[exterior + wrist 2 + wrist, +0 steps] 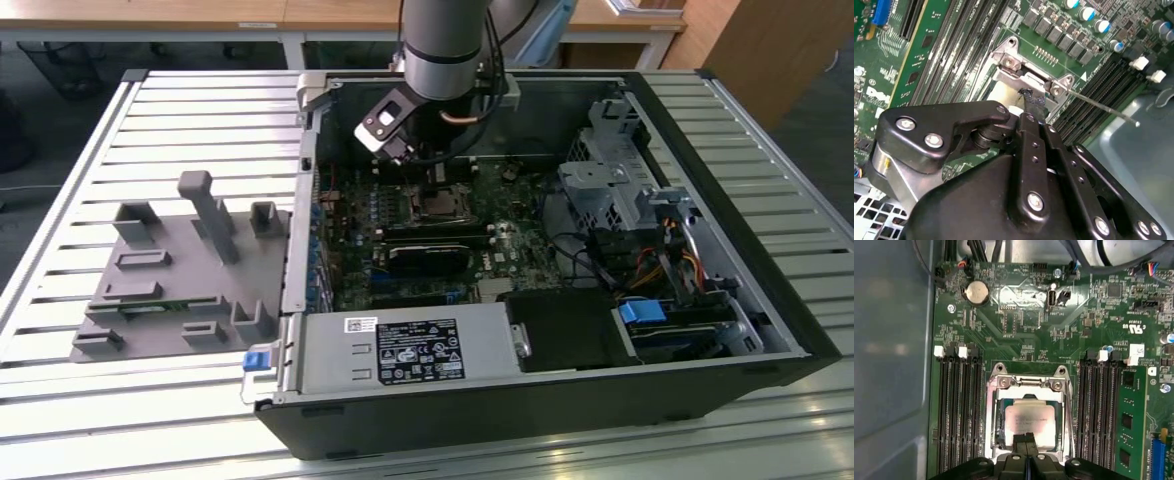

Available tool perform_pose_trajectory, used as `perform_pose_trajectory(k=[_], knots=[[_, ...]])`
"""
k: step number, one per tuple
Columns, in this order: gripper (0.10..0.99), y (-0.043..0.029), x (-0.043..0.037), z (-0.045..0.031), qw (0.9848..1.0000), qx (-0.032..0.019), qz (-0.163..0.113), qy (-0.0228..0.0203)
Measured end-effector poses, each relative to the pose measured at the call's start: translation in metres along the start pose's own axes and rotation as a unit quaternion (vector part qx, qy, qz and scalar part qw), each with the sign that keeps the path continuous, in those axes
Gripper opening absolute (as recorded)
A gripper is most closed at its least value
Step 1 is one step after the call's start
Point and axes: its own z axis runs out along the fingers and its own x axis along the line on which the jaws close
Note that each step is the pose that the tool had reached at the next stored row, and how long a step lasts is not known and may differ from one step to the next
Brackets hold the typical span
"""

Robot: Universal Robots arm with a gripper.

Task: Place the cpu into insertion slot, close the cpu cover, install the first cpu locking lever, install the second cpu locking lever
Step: 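Close the cpu cover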

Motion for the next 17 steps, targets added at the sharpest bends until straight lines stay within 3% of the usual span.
perform_pose_trajectory(k=[6,17], knots=[[0.106,-0.0039,-0.0001,0.0053,1.0,0.0,-0.001,0.0],[0.106,-0.0023,-0.0003,0.0104,1.0,-0.0001,-0.001,-0.0001]])
